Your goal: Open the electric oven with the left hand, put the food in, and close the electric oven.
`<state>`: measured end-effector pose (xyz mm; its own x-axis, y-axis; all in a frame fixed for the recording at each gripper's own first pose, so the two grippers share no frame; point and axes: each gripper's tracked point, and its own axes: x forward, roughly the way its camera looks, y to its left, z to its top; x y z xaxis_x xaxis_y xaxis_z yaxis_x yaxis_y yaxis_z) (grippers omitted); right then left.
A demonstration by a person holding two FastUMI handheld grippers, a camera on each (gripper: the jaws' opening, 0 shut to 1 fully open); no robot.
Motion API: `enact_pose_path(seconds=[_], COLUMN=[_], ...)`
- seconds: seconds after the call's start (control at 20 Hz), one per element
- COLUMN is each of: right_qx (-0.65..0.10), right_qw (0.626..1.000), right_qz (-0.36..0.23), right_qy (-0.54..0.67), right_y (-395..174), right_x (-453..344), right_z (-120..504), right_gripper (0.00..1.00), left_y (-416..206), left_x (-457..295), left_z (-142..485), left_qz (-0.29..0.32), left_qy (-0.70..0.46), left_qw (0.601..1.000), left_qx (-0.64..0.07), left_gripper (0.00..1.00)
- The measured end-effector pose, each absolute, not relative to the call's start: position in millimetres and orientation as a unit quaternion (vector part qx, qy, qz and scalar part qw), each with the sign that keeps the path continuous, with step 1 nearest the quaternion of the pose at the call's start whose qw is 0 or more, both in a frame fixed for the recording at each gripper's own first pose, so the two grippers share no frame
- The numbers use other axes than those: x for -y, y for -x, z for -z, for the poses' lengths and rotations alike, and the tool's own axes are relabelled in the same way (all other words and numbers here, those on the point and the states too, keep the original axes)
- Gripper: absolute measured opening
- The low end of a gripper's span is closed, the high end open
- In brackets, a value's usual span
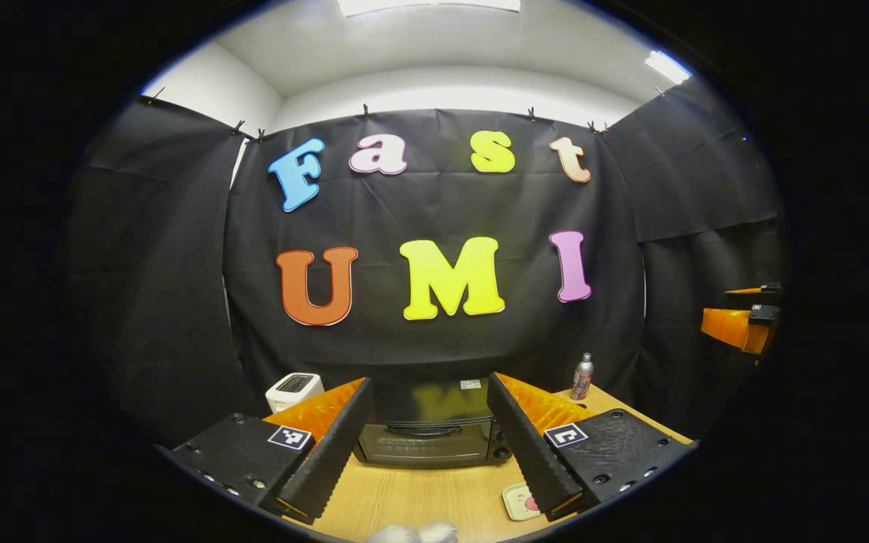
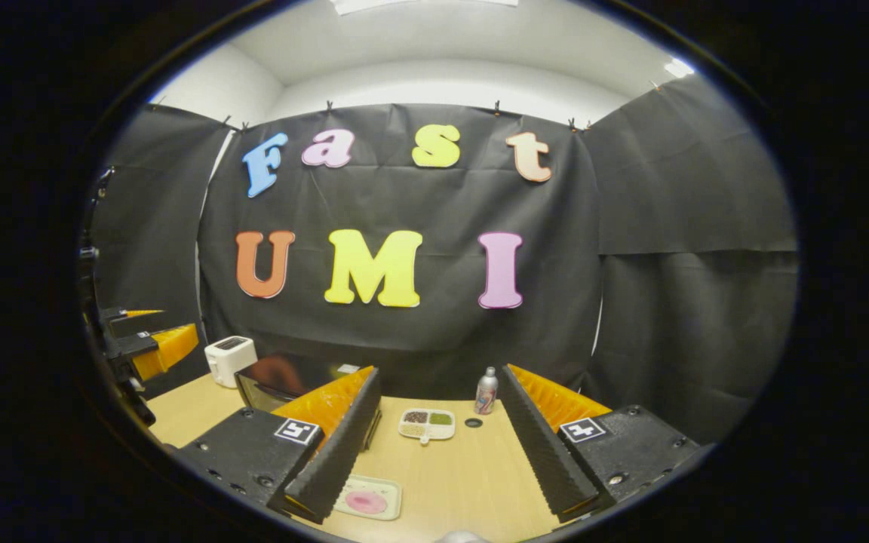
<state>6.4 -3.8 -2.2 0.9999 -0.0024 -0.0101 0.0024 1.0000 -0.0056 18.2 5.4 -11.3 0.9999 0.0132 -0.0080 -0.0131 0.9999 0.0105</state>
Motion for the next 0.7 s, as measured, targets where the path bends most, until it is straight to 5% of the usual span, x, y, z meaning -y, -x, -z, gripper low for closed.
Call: enact_pose_path(seconds=[0.7], right_qx=[-0.036], right_qw=[0.999], right_qz=[0.039], right_qy=[0.01], right_y=[3.9], right_x=[26.9], right_z=[13.2], right_gripper=[0.96], left_y=[-112.2], left_x=[-16.4], left_z=[75.1], left_qz=[0.006], left_qy=[-0.004], left_qw=[0.999], left_qx=[-0.036], left_gripper=[0.96])
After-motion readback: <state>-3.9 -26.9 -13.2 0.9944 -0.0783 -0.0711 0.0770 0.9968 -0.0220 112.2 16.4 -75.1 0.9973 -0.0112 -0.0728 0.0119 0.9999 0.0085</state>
